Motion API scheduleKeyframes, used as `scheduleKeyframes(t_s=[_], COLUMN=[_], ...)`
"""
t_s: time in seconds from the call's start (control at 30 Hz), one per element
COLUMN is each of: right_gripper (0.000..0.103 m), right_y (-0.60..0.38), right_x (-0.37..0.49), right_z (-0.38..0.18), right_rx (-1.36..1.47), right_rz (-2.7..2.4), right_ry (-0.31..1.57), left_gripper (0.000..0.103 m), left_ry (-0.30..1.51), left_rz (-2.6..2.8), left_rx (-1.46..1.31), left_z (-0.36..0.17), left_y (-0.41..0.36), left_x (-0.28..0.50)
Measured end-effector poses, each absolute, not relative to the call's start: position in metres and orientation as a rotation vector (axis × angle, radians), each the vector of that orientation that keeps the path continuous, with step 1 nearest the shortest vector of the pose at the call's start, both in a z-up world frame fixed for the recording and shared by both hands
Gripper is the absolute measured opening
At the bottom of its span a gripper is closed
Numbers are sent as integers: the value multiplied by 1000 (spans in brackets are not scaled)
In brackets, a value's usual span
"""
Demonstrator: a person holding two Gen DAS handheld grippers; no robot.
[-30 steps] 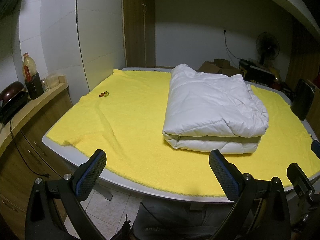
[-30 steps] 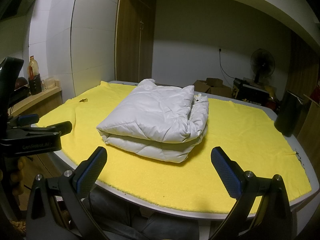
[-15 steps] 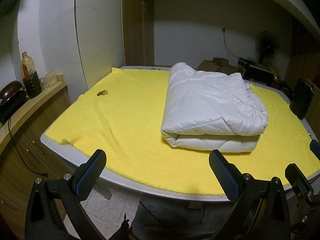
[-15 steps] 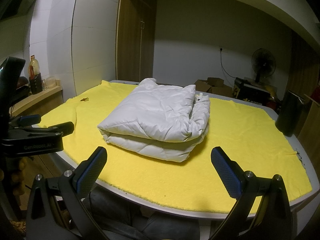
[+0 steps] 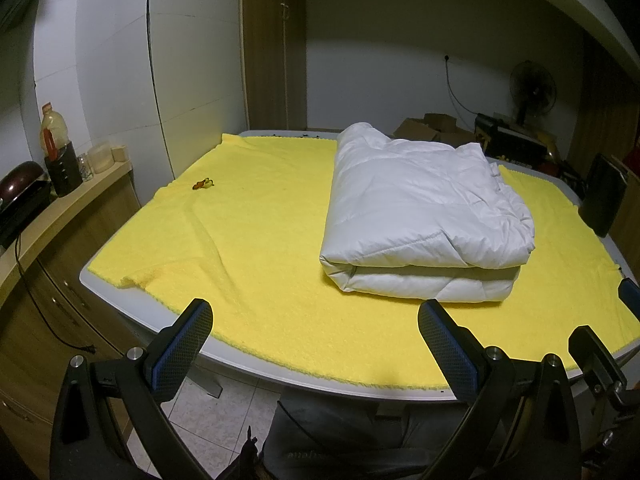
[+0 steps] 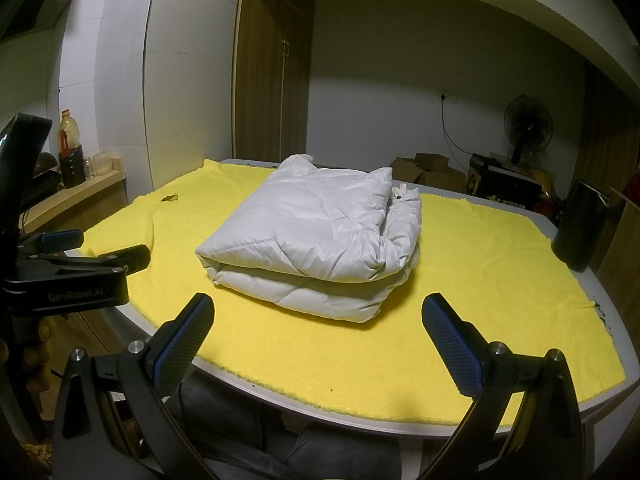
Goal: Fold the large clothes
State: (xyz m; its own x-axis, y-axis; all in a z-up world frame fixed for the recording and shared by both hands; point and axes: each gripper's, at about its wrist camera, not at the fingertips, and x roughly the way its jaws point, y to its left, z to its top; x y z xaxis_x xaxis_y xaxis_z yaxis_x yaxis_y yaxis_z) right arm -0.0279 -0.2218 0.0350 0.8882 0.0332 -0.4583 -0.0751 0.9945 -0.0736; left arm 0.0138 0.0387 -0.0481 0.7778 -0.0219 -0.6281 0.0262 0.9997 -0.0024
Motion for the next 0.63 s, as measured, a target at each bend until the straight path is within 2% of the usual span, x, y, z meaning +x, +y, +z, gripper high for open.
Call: scheduleKeyframes(t_s=[0.63], right_gripper=[103], right_y=[-221], right_x=[-29], right_z=[34], right_rx=[-90], right_rz=[58], right_ry=[476], left_gripper=[103], left_ry=[649], left_rz=[-31], left_rx=[0], left_z=[-46], left_y=[39], left_x=[8])
